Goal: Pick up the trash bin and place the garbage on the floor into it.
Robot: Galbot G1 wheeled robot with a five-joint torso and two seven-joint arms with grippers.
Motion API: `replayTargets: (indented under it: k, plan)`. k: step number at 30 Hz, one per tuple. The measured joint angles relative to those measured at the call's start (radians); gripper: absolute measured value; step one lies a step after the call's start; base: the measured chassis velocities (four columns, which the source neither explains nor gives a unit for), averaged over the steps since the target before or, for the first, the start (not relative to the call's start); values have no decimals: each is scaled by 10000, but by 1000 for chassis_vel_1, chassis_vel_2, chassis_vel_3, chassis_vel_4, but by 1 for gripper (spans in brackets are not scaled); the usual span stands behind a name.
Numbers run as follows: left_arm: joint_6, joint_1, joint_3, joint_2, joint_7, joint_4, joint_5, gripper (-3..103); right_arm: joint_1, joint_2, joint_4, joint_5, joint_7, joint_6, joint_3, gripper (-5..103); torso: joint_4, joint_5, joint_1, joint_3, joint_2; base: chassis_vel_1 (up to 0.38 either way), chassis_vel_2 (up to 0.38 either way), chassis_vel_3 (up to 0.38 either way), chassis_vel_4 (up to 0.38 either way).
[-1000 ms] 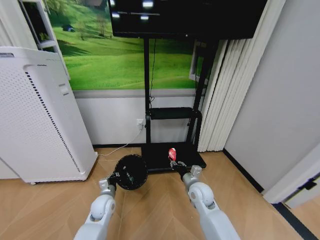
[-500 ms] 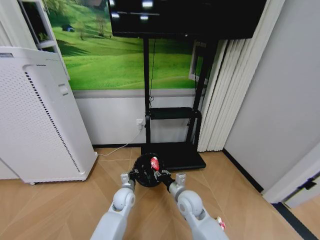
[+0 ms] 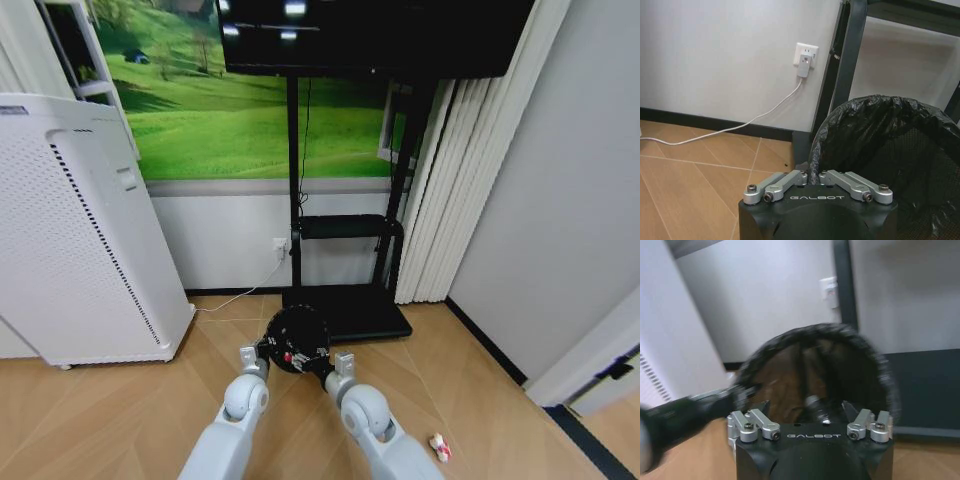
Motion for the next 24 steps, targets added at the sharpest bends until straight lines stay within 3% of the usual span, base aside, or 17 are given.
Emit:
replayTargets:
  k: [4, 6, 9, 12, 14, 24]
  plan:
    - [29, 453, -306, 268, 29, -642, 72, 4, -207, -297, 300, 121, 182, 163, 968, 97, 2, 2, 0, -1, 0, 0, 0, 0, 0]
    - [38, 571, -378, 326, 47, -790, 106, 4, -274, -377, 343, 108, 194, 244, 1188, 99, 1, 1, 0, -1, 0, 0, 0, 0, 0]
    - [49, 687, -453, 385, 68, -947, 133, 4, -347, -444, 364, 70, 218, 350, 1410, 100, 1, 0, 0, -1, 0, 0, 0, 0, 0]
    - [142, 1221, -807, 770, 152, -1657, 145, 4, -613, -558, 195, -327, 241, 1019, 2372, 100, 0, 0, 0, -2, 1, 0, 0, 0, 0]
    - [348, 1884, -1330, 1292, 243, -2503, 6, 4, -878, -709, -282, -620, -160, 1474, 3304, 100, 2, 4, 0, -2, 0, 0, 0, 0, 0]
    - [716, 3370, -2404, 1973, 621, -4075, -236, 4, -1535, -1441, -1216, -995, -1203, 2503, 4077, 100, 2, 2, -1, -2, 0, 0, 0, 0, 0]
